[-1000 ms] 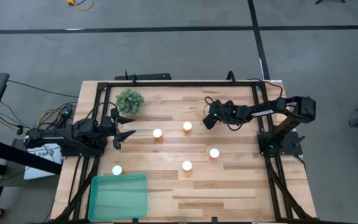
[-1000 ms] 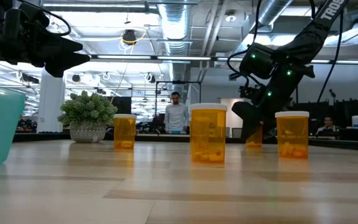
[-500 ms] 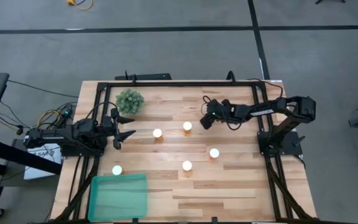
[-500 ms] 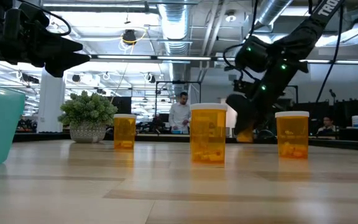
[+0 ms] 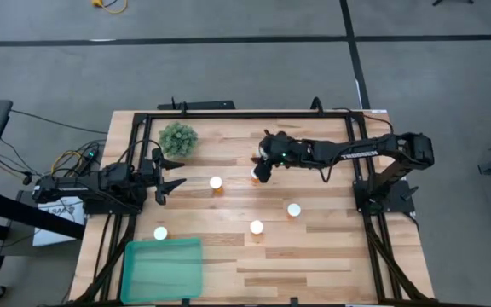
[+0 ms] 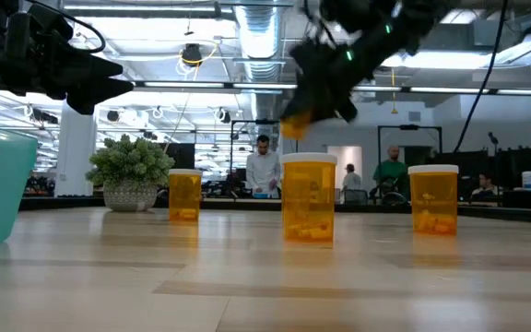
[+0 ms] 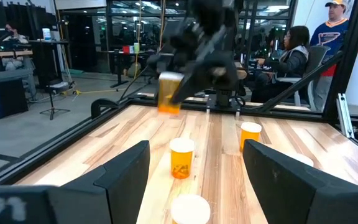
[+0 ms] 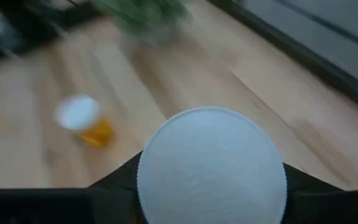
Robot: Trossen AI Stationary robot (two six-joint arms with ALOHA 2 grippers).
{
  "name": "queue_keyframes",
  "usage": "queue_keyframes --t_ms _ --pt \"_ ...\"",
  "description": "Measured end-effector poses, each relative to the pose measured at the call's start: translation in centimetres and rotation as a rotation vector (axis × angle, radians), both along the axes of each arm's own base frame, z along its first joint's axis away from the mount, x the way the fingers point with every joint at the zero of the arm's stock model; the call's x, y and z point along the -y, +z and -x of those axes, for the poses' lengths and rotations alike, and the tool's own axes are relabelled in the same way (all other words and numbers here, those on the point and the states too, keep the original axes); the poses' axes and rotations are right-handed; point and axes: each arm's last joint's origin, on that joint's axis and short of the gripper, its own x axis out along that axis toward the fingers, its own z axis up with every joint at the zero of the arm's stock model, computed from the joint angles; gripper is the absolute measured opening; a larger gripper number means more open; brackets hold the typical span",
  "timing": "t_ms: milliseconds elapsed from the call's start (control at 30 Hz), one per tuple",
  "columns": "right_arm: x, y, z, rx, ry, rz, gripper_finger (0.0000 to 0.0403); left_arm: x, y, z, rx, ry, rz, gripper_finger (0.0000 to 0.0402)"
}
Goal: Pick and place pill bottles into a basket
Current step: Put the yellow pill bottle into the green bin
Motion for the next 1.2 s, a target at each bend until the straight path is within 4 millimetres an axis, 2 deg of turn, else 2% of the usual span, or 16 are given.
queue_keyframes --t_ms 167,400,567,767,933,1200 --pt "-3.4 3.3 -1.7 0.128 0.133 0.034 0.0194 0.0 0.0 0.0 0.000 0.000 -0.003 0.0249" --pt "-8.4 5.2 -2.4 0.295 0.301 0.070 0.0169 0.0 0.0 0.0 -0.001 0.000 -0.004 0.0249" --pt "-10.5 4.2 -3.5 0.326 0.351 0.063 0.0184 0.0 0.0 0.0 -0.001 0.000 -0.005 0.0249" --pt "-13.1 2.6 -7.5 0.300 0.437 0.037 0.0184 0.0 0.0 0.0 -0.001 0.000 -0.001 0.0249" --pt "-15.8 2.6 -10.9 0.340 0.559 0.018 0.0174 0.0 0.0 0.0 0.000 0.000 0.000 0.0249" --pt "-19.0 -0.1 -13.9 0.294 0.671 -0.040 0.0185 0.0 0.0 0.0 0.000 -0.001 0.001 0.0249"
